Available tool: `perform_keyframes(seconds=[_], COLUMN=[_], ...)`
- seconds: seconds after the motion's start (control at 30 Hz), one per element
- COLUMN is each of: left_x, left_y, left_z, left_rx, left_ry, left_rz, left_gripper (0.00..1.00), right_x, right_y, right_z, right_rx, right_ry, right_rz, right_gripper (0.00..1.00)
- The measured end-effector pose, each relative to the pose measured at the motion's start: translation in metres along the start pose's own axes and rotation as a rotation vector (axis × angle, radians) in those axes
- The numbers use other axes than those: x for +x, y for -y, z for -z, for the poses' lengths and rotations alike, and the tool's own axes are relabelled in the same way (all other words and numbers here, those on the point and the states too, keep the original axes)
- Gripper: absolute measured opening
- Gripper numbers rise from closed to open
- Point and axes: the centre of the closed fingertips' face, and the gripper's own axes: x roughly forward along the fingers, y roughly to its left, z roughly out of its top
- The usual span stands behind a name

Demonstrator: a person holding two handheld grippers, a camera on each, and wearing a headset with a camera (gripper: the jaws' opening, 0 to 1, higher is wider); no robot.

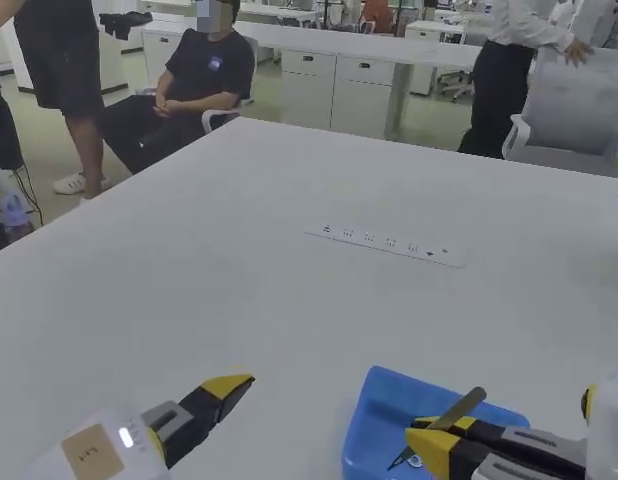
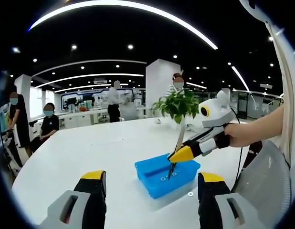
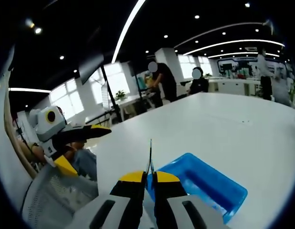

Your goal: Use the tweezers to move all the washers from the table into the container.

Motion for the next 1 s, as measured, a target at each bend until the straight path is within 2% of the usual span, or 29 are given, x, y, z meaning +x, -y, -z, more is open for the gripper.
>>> perform_keyframes(seconds=[0.13, 0.3, 0.63, 1.0], left_x=[0.000, -0.001, -0.001, -0.001], left_y=[0.000, 0.001, 0.001, 0.001], left_z=[0.001, 0.001, 0.002, 0.001], left_rx=[0.000, 0.000, 0.002, 0.002], left_ry=[-0.003, -0.004, -0.004, -0.001], left_rz=[0.001, 0.003, 0.007, 0.003], left_gripper=[0.80, 0.79, 0.79, 0.79], right_x=[0.000, -0.004, -0.018, -0.026], right_y=[-0.006, -0.007, 0.003, 0.007], right_z=[0.009, 0.024, 0.051, 0.070], right_rx=[0.003, 0.026, 0.078, 0.080], right_ry=[-0.017, -0.035, -0.068, -0.127], right_rz=[-0.013, -0.005, 0.048, 0.076], right_gripper=[0.03, 0.03, 0.03, 0.03])
